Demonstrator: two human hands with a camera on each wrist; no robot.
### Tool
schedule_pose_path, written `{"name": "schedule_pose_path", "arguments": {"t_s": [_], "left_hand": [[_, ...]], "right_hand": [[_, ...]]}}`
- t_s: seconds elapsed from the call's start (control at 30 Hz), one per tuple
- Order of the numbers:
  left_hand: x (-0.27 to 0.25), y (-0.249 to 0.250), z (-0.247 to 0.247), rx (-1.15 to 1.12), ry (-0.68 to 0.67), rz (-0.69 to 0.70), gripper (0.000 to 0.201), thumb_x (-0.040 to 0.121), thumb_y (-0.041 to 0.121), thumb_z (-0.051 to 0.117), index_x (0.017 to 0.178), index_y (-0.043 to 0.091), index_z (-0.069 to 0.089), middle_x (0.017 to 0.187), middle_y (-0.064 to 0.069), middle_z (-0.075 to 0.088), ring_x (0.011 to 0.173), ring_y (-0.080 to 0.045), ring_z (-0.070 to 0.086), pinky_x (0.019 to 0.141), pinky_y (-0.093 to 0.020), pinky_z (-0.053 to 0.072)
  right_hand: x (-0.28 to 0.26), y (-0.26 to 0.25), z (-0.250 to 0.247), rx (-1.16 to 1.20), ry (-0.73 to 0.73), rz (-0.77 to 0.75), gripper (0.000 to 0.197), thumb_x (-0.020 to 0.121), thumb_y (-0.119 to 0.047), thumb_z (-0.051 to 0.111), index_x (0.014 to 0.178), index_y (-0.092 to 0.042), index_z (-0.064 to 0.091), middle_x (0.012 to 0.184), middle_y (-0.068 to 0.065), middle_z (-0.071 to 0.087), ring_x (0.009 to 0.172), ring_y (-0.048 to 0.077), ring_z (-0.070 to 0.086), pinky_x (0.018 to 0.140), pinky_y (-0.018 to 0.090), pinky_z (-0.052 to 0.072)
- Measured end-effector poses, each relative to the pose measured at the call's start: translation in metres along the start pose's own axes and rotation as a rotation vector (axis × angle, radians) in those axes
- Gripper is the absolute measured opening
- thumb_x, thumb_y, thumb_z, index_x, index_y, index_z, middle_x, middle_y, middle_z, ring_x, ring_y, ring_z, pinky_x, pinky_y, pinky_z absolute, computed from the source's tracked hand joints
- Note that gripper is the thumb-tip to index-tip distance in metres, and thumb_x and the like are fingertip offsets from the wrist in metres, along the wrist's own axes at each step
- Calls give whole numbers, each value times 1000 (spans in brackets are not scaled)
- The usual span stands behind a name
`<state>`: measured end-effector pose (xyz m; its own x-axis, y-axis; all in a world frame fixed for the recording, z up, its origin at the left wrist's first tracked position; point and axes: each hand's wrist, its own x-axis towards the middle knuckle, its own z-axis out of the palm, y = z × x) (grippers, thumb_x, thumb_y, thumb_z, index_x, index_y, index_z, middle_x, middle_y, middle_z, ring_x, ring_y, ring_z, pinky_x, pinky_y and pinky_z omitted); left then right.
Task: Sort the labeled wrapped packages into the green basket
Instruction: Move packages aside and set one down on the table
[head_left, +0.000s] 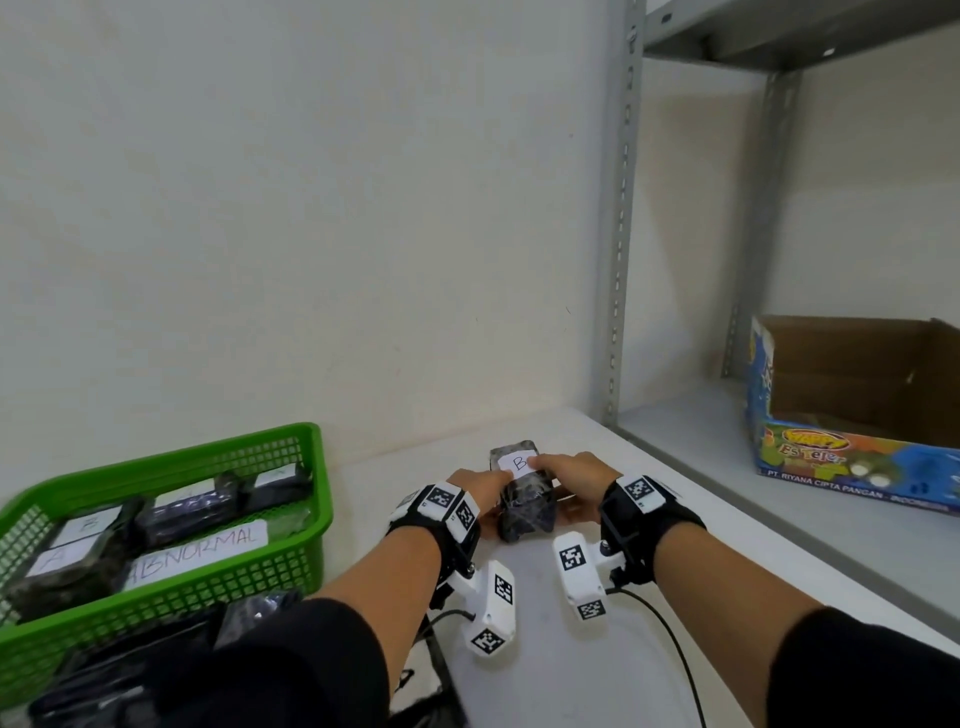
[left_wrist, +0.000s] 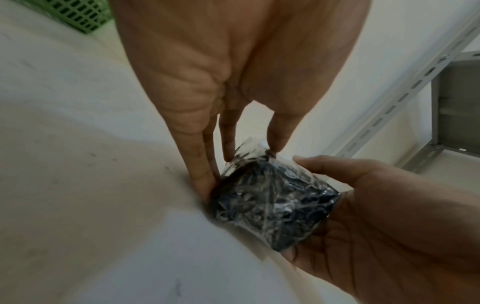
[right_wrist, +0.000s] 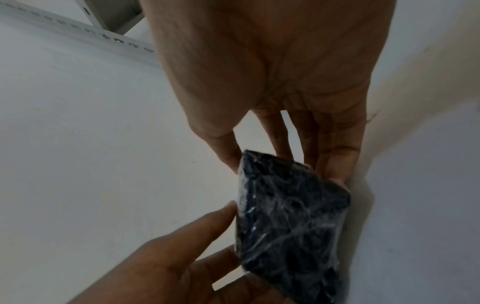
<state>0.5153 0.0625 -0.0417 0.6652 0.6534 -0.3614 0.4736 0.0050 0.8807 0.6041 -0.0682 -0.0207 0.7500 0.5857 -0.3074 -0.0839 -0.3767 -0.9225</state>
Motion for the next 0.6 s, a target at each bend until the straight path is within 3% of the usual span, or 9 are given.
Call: {"name": "schedule_pose_path", "arguments": {"t_s": [0.07,0.13,0.2,0.3,0.43,0.53,0.6], "left_hand": [[-7,4,1,18,-6,15,39,70,47,68,87,13,65,96,-17,73,89,-34,73,88,-46,58],[-11,8,0,41,14,20,33,76,45,68,83,13,63,95,-16,74,88,-33,73,87,-45,59],[-12,11,-2,71,44,26,32,78,44,70,80,12,63,90,-14,74,85,-31,74,85,-45,60],[-10,14,-3,121,51,33,33,79,44,70,78,12,65,88,-13,75,85,-29,74,85,-43,60],[-11,16,-2,111,5,36,43,83,37,70,107,2,67,105,-15,72,98,-30,72,82,-42,61],[-12,16,-1,190,44,35,38,74,47,69,82,9,67,83,-10,75,83,-29,75,84,-43,60],[-11,15,0,223,63,38,38,71,51,68,74,14,62,79,-11,74,80,-28,74,85,-43,60]], "right_hand": [[2,-1,-1,2,0,3,36,96,-35,69,111,-2,69,102,17,74,95,33,74,81,44,65],[1,-1,0,5,-7,4,28,98,-31,67,107,-4,68,95,14,71,82,27,71,63,33,60],[2,-1,0,-4,-9,10,22,98,-28,67,100,-6,66,93,13,70,79,25,68,58,29,56],[6,0,1,-16,-3,6,22,97,-29,69,96,-7,65,94,13,70,81,27,70,63,32,59],[10,2,0,-28,6,-1,26,96,-32,69,103,-6,68,101,14,73,93,31,72,82,42,62],[9,3,1,-32,10,-2,27,96,-32,69,105,-6,67,110,17,73,98,32,72,87,44,61],[7,2,1,-40,11,-4,33,96,-33,70,112,-4,66,113,17,73,97,31,72,79,41,63]]}}
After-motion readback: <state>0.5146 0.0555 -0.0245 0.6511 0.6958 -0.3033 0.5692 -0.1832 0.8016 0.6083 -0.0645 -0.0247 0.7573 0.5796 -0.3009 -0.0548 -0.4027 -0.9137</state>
